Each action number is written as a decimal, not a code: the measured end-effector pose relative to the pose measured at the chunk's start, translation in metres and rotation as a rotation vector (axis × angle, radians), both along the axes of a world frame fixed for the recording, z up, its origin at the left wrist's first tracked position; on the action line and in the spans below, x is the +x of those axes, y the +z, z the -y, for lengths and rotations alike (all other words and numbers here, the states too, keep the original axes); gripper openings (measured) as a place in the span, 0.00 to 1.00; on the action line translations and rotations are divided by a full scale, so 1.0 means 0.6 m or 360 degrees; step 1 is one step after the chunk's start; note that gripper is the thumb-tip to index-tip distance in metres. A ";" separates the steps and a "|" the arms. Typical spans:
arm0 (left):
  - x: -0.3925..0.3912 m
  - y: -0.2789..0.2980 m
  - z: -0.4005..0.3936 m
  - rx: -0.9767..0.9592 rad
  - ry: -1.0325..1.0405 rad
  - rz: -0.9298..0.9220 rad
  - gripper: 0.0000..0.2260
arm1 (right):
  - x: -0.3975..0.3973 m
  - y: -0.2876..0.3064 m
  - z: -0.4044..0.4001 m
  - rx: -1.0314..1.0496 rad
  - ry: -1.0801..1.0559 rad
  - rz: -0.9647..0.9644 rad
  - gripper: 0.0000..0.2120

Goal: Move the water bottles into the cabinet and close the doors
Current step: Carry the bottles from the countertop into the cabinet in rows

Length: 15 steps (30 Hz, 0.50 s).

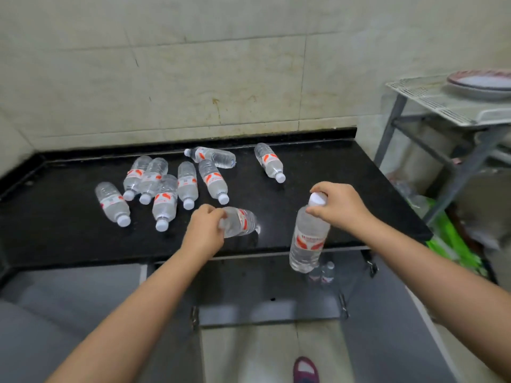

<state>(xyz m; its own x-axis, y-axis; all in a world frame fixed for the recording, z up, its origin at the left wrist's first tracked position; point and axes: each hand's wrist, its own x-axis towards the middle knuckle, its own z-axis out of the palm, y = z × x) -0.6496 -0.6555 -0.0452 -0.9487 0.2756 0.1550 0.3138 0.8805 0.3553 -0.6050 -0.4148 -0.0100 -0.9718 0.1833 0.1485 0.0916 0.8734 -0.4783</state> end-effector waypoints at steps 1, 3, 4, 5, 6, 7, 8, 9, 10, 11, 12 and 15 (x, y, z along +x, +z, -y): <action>0.012 0.013 0.004 -0.0009 -0.0077 0.0004 0.15 | 0.017 0.003 0.009 -0.0056 -0.0003 0.0066 0.15; 0.030 0.033 0.006 -0.0097 -0.0224 0.0023 0.14 | 0.051 -0.004 0.027 -0.0096 0.0025 0.0225 0.15; 0.040 0.040 0.004 -0.0154 -0.0277 0.0042 0.13 | 0.066 -0.013 0.035 -0.0086 0.0049 0.0285 0.15; 0.050 0.043 0.001 -0.0204 -0.0328 0.0074 0.12 | 0.081 -0.022 0.044 -0.0072 0.0082 0.0335 0.15; 0.058 0.040 0.000 -0.0234 -0.0389 0.0118 0.11 | 0.093 -0.035 0.050 -0.0054 0.0118 0.0373 0.16; 0.067 0.031 -0.002 -0.0255 -0.0442 0.0171 0.09 | 0.104 -0.050 0.055 -0.0040 0.0152 0.0412 0.16; 0.075 0.015 -0.003 -0.0279 -0.0468 0.0251 0.08 | 0.112 -0.067 0.057 -0.0034 0.0179 0.0454 0.16; 0.083 -0.005 -0.005 -0.0312 -0.0485 0.0344 0.07 | 0.118 -0.085 0.057 -0.0035 0.0194 0.0507 0.16; 0.091 -0.028 -0.008 -0.0356 -0.0506 0.0444 0.07 | 0.122 -0.105 0.056 -0.0038 0.0200 0.0561 0.16; 0.099 -0.054 -0.012 -0.0411 -0.0534 0.0539 0.07 | 0.125 -0.126 0.055 -0.0036 0.0204 0.0616 0.15; 0.106 -0.081 -0.019 -0.0465 -0.0557 0.0621 0.08 | 0.125 -0.148 0.052 -0.0028 0.0214 0.0663 0.15; 0.119 -0.157 -0.044 -0.0610 -0.0578 0.0837 0.10 | 0.116 -0.217 0.037 0.0027 0.0237 0.0766 0.15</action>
